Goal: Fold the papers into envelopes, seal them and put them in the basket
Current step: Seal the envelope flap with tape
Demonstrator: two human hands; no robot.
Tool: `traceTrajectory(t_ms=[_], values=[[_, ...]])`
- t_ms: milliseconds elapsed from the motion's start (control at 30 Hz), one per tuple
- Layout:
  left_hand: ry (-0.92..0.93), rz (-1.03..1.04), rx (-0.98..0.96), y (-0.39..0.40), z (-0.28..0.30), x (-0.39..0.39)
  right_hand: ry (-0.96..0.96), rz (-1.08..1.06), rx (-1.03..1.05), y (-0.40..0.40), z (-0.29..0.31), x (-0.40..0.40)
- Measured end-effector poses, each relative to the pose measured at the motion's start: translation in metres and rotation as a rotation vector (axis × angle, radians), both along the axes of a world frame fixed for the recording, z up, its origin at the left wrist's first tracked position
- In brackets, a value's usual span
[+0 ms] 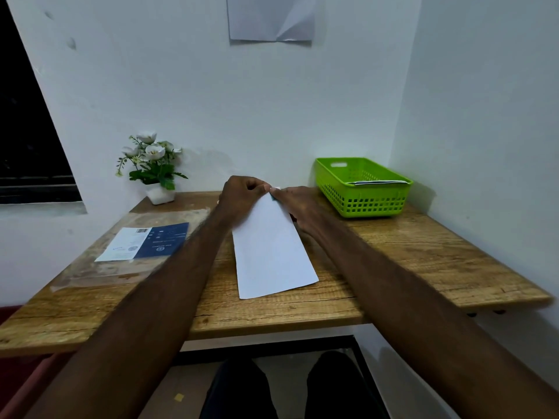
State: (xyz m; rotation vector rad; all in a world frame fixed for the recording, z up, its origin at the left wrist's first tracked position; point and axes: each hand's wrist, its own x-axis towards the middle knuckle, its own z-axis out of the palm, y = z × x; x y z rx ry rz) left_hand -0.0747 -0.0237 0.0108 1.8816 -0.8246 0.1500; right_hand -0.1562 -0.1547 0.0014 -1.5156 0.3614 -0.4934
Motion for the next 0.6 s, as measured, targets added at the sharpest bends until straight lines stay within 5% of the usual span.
traceTrajectory(t_ms=[600], values=[[-0.023, 0.033, 0.0, 0.0045, 0.0032, -0.0036, 0.011, 0.093, -0.035, -0.0066, -0.0089, 0.0031]])
